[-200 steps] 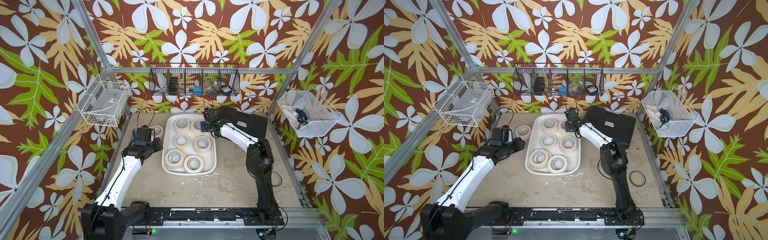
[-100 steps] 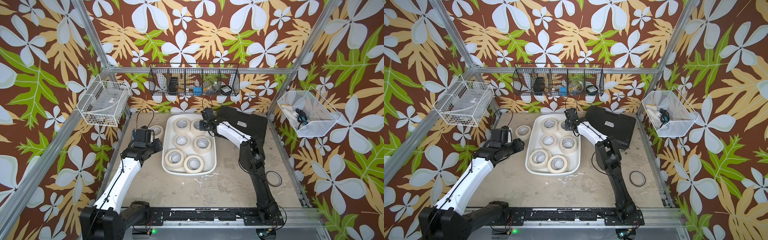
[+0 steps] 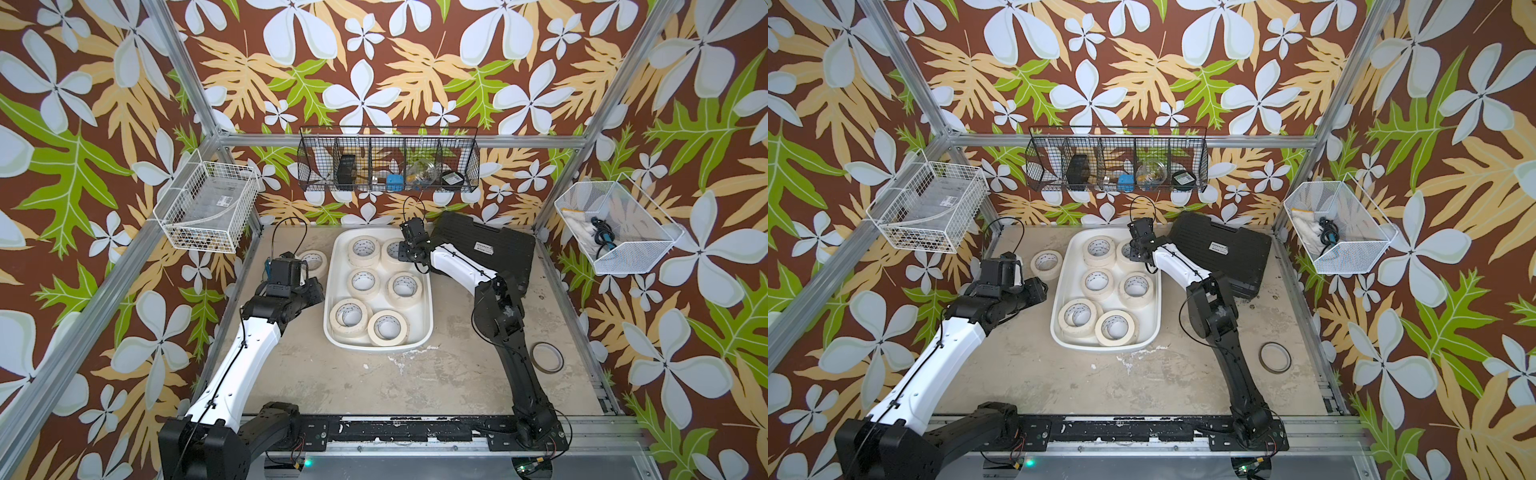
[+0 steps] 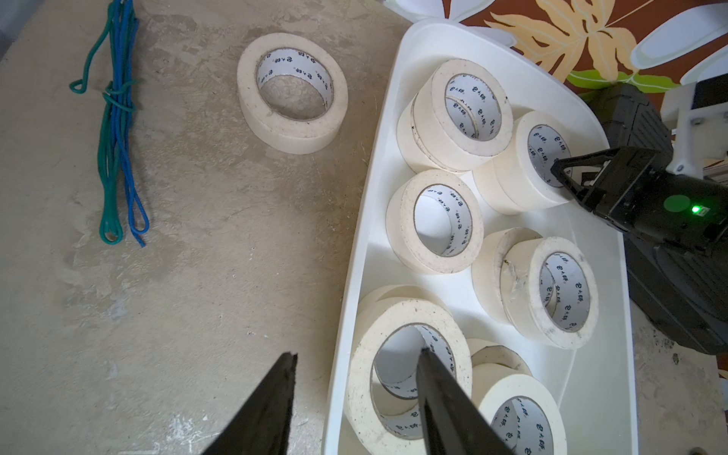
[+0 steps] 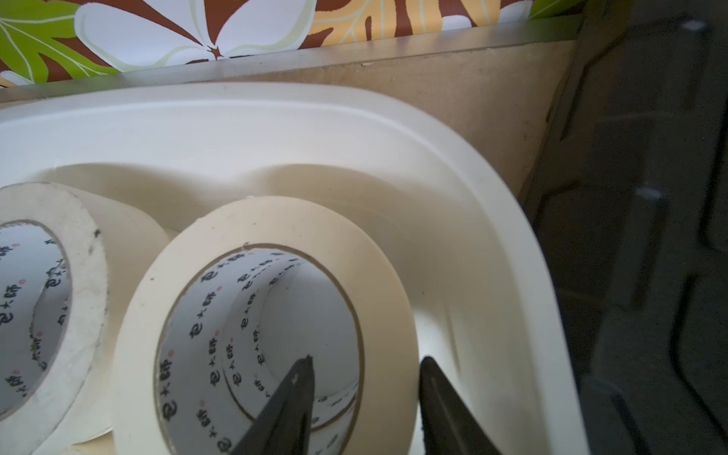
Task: Take out the art tape in the storage box
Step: Pick up the art tape from the storage box.
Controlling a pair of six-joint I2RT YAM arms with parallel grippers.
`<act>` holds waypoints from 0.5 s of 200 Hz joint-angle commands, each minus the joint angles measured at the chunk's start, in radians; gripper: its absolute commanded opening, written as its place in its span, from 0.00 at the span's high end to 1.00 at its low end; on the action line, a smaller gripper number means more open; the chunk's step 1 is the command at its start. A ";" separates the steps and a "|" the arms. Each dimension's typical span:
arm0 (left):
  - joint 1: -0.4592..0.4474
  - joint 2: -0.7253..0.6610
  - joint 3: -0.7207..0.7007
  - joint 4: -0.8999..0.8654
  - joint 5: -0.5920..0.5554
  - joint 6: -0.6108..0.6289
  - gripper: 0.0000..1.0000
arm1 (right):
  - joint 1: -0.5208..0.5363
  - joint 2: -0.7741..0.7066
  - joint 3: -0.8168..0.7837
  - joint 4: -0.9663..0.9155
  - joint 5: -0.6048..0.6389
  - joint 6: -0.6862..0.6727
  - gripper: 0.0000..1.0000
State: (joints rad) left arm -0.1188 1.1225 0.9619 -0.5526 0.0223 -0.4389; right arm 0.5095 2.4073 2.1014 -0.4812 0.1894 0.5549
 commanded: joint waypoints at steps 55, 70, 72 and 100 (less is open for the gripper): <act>0.001 0.002 0.024 -0.001 0.018 0.009 0.46 | -0.013 -0.102 -0.057 0.021 -0.008 -0.012 0.82; 0.001 0.002 0.042 -0.004 0.024 0.005 0.46 | -0.013 -0.157 -0.097 0.038 -0.008 -0.024 0.85; 0.001 0.002 0.045 -0.004 0.026 0.005 0.47 | -0.013 -0.165 -0.103 0.042 -0.008 -0.025 0.85; -0.015 0.016 0.103 -0.015 0.032 0.002 0.48 | -0.009 -0.266 -0.181 0.060 -0.013 -0.048 0.89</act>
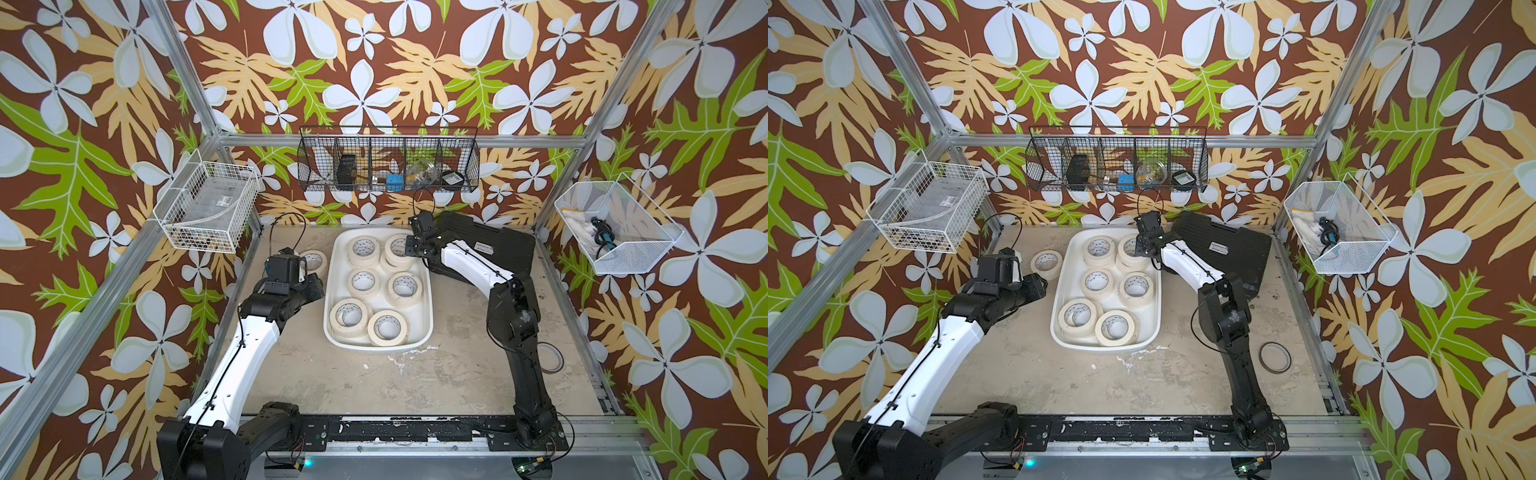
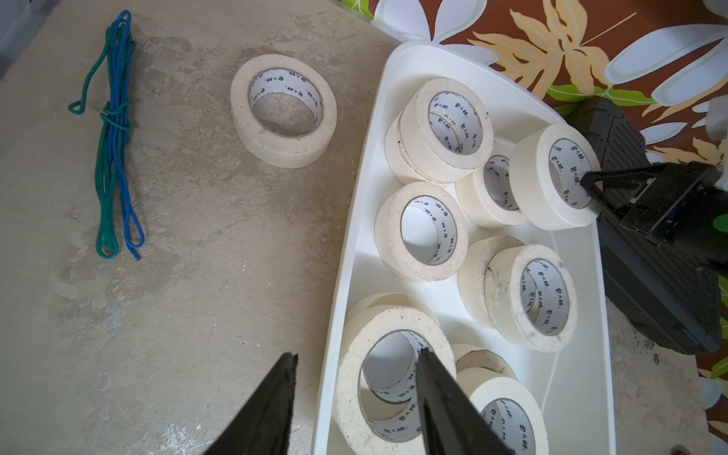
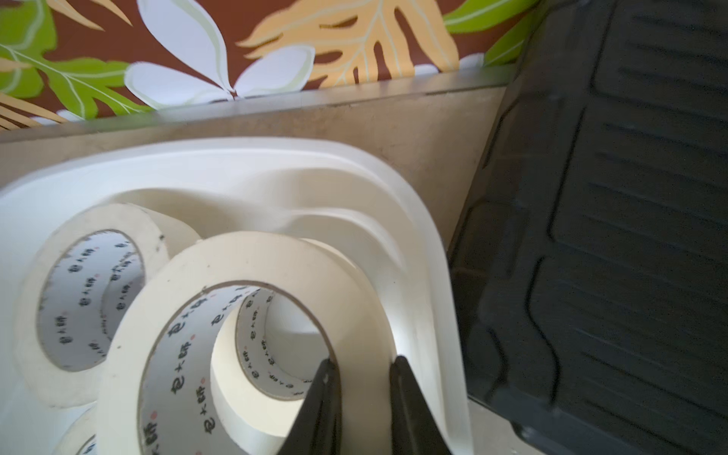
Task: Take out the art tape in the storage box
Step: Pick up the art tape from the storage box.
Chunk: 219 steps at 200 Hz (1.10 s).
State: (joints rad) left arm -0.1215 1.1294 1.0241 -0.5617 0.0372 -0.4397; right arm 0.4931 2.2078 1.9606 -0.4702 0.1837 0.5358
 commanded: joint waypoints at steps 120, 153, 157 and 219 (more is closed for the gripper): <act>-0.342 0.369 0.511 -0.135 -0.077 0.056 0.48 | 0.186 -0.441 -0.397 0.055 0.031 -0.081 0.92; -0.413 0.509 0.612 -0.212 -0.136 0.108 0.48 | 0.201 -0.490 -0.449 0.061 0.029 -0.079 0.93; -0.421 0.521 0.620 -0.217 -0.145 0.111 0.48 | 0.202 -0.493 -0.453 0.061 0.027 -0.079 0.93; -0.477 0.605 0.634 -0.216 -0.165 0.124 0.48 | 0.206 -0.527 -0.477 0.062 0.016 -0.077 0.95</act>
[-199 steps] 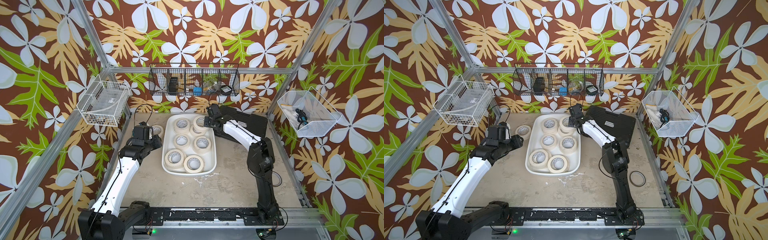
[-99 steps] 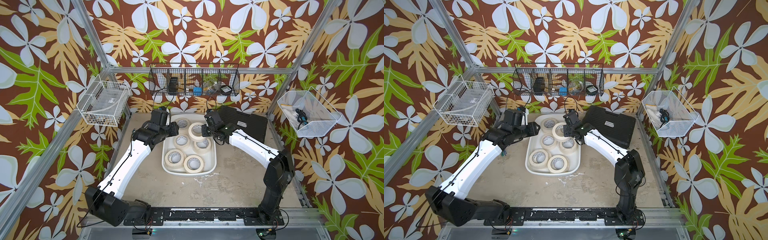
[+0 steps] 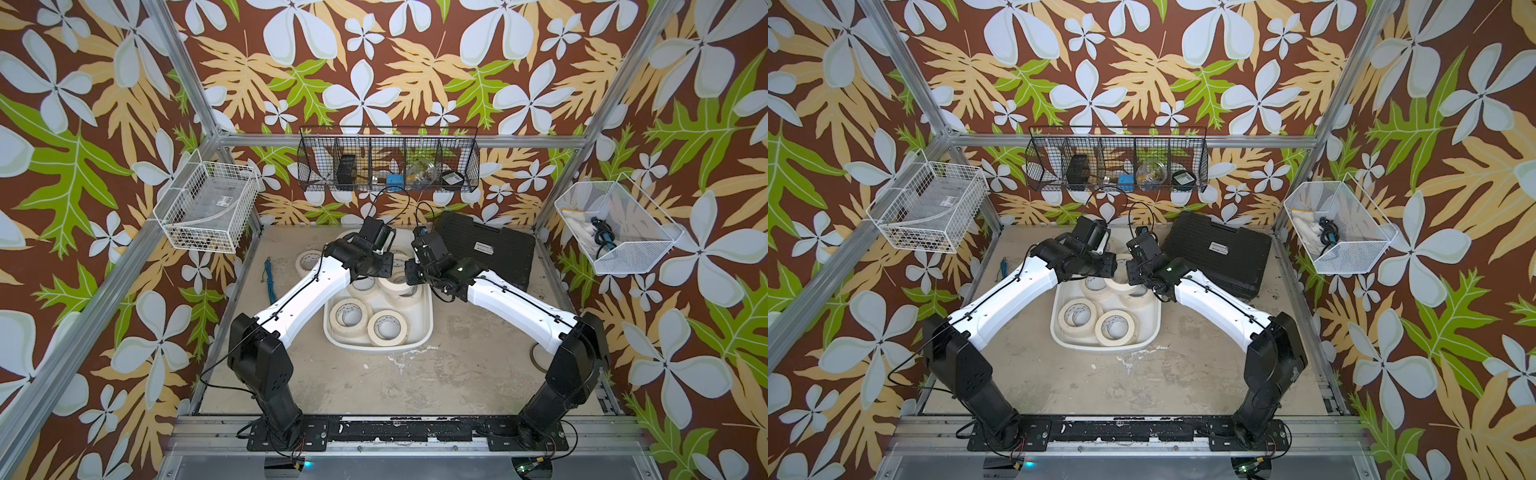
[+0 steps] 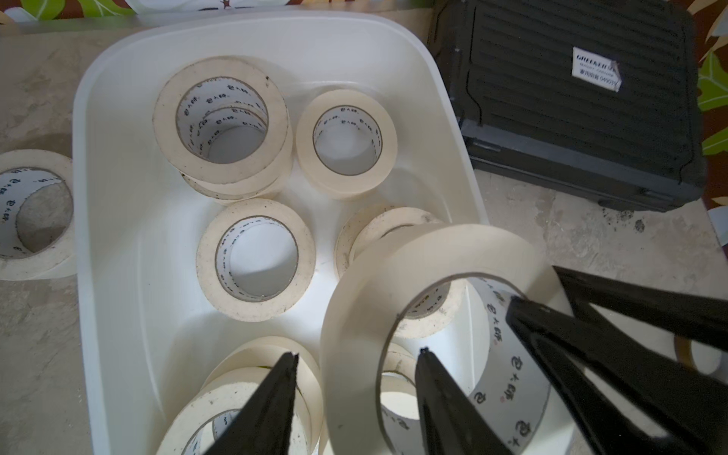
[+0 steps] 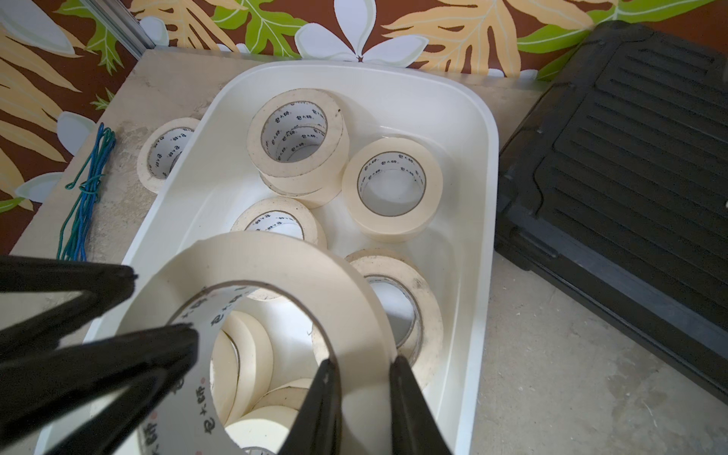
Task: Take out the art tape in the storage box
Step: Pick up the art tape from the storage box.
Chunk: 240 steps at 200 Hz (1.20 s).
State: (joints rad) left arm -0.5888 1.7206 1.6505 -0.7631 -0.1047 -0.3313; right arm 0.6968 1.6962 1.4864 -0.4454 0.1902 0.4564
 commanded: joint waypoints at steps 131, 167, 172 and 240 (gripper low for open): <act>-0.011 0.007 0.024 -0.022 -0.004 -0.021 0.89 | 0.011 -0.067 -0.028 0.032 -0.026 -0.030 0.57; 0.002 -0.001 0.054 -0.051 -0.041 -0.052 0.92 | 0.011 -0.130 0.003 -0.004 -0.035 -0.063 0.48; 0.008 0.001 0.058 -0.057 -0.041 -0.058 0.93 | 0.012 -0.140 0.006 -0.012 -0.036 -0.064 0.47; 0.193 -0.026 0.032 -0.111 -0.080 -0.169 0.99 | 0.012 -0.293 -0.113 0.013 -0.049 -0.044 0.35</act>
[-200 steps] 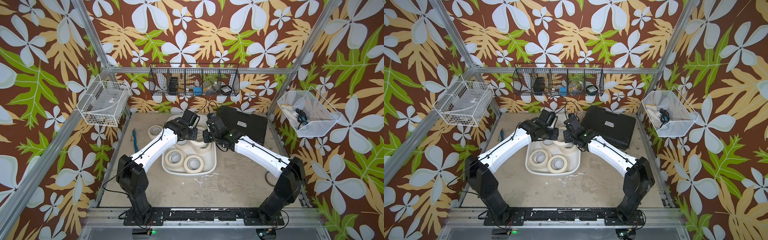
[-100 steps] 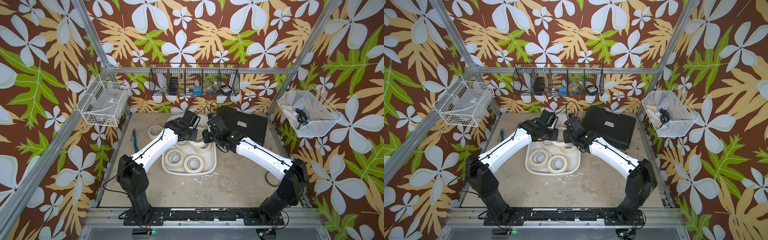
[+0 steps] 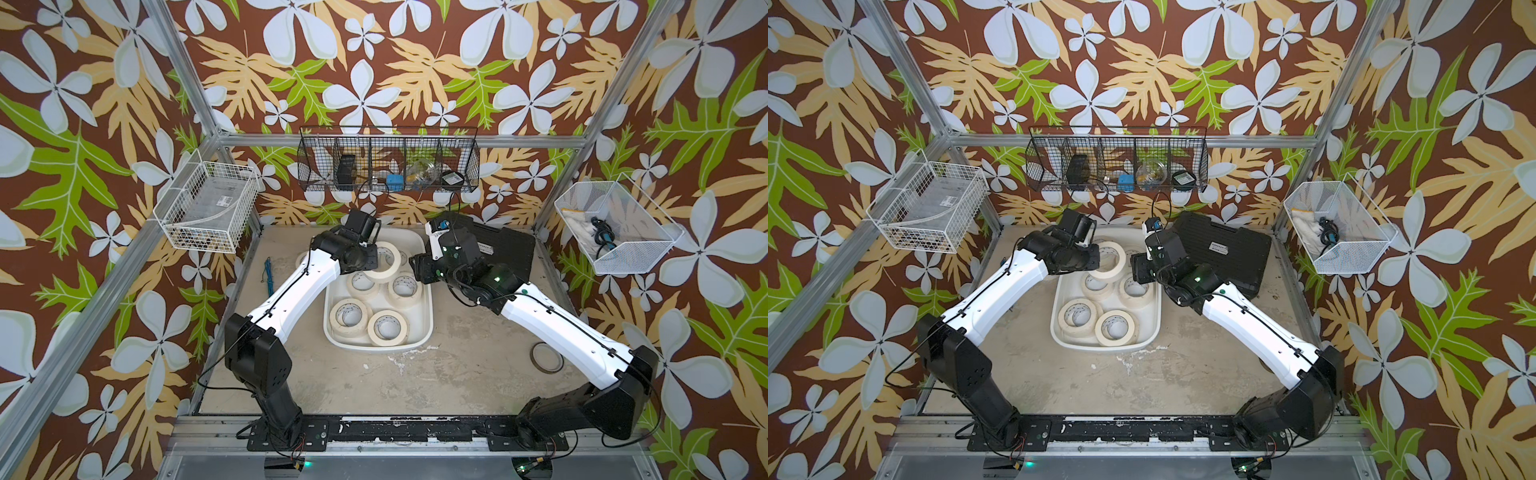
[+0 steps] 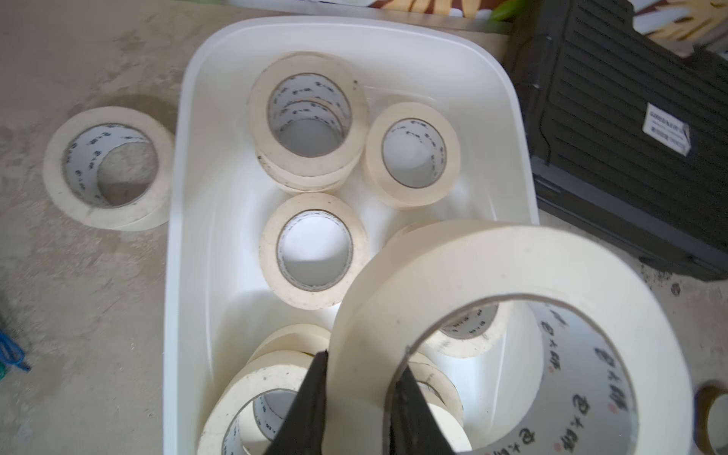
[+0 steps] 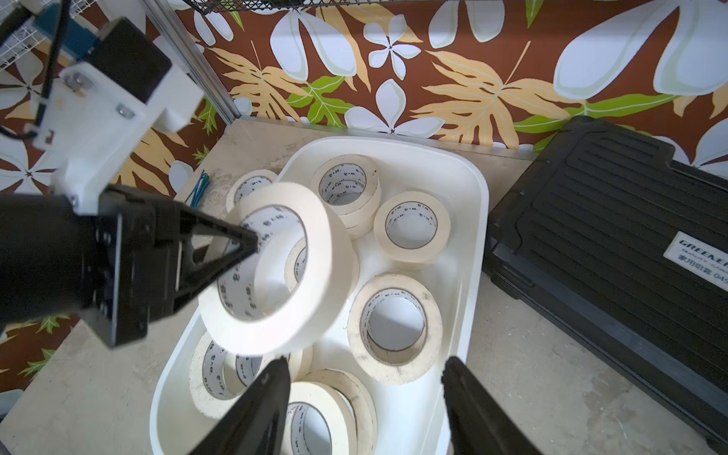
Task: Take out the art tape in the storage box
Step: Pick up the art tape from the storage box.
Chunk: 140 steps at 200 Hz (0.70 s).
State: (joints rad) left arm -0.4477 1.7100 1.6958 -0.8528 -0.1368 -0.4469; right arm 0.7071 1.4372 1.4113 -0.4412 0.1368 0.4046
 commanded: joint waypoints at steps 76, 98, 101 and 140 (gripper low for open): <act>0.276 -0.151 -0.230 0.064 -0.049 -0.106 0.99 | 0.000 -0.092 -0.122 0.010 -0.011 0.030 0.35; 0.346 -0.194 -0.317 0.109 -0.032 -0.117 0.99 | -0.002 -0.109 -0.149 0.029 -0.011 0.029 0.35; 0.357 -0.198 -0.329 0.113 -0.029 -0.116 0.99 | -0.002 -0.111 -0.151 0.031 -0.011 0.027 0.35; 0.470 -0.245 -0.455 0.176 -0.026 -0.126 1.00 | -0.006 -0.115 -0.161 0.027 -0.011 0.025 0.35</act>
State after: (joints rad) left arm -0.0257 1.4940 1.2938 -0.7616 -0.1738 -0.5518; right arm 0.7040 1.3273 1.2564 -0.4328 0.1287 0.4263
